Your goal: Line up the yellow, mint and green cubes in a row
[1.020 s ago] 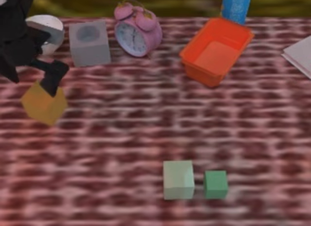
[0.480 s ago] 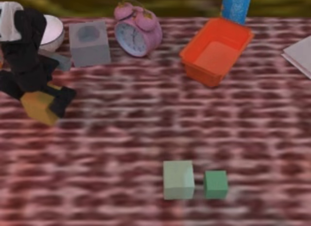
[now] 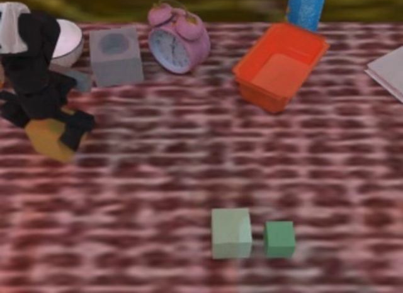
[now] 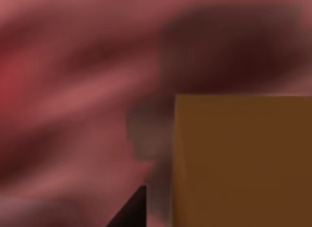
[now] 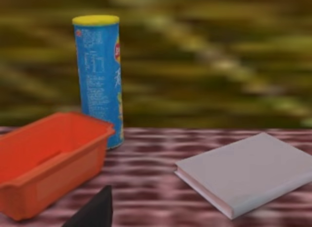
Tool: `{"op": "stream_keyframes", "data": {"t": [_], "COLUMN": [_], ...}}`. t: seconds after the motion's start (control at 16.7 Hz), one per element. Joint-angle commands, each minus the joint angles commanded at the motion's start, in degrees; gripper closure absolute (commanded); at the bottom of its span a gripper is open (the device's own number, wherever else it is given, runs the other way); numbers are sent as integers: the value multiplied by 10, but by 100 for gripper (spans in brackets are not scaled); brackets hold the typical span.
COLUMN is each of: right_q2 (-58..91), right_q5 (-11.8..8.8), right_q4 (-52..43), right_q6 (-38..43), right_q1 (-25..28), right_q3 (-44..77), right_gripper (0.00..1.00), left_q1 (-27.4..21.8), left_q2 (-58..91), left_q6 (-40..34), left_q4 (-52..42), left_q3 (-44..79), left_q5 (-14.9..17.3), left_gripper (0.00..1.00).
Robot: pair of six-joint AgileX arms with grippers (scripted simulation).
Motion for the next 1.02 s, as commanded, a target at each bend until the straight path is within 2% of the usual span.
{"op": "stream_keyframes", "data": {"t": [0.42, 1.02], "right_q2": [0, 0], "right_q5": [0, 0], "right_q4": [0, 0], "right_q6": [0, 0], "right_q1": [0, 0], "right_q3": [0, 0], "right_gripper": [0, 0], "left_q1": [0, -1], "left_q2": [0, -6], "left_q6": [0, 0], "left_q4": [0, -4], "left_q3": [0, 2], "left_q5": [0, 2], "left_gripper": [98, 100]}}
